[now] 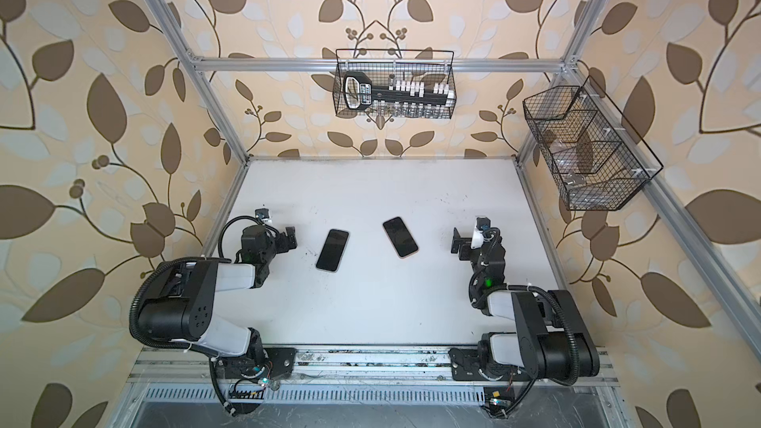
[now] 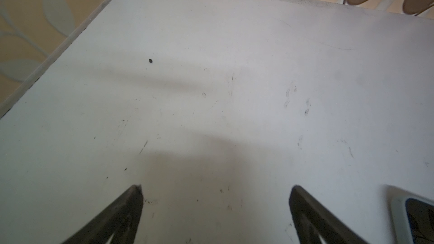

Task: Take the phone out of the phone case
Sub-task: Pick up the phone from the center of the table.

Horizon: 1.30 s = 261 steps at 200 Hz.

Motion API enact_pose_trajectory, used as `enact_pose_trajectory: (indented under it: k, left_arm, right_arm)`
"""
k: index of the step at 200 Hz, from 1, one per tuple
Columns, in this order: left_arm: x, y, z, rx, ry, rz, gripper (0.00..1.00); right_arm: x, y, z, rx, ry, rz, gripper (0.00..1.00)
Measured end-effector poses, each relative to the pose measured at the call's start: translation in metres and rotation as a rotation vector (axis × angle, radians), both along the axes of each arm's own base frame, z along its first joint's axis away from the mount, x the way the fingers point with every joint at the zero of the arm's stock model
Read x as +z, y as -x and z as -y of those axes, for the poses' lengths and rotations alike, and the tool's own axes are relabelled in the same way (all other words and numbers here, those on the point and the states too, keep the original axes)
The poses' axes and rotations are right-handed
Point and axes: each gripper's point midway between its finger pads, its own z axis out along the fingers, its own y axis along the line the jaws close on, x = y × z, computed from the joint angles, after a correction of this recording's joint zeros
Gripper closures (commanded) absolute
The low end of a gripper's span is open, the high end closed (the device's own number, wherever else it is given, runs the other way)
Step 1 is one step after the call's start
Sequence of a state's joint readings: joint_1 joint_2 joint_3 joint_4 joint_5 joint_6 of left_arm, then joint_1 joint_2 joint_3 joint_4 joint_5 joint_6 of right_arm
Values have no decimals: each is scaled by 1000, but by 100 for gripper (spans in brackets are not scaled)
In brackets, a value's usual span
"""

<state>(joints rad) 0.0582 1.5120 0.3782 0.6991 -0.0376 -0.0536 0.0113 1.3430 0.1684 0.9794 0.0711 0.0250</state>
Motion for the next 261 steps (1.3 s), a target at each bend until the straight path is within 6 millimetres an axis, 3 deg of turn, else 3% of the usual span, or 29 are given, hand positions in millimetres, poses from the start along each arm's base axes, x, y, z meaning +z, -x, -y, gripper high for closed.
enact_pose_trajectory:
  k: [261]
  left_arm:
    - [-3, 1, 0, 0, 0, -16, 1]
  right_arm:
    - [0, 0, 1, 2, -2, 0, 0]
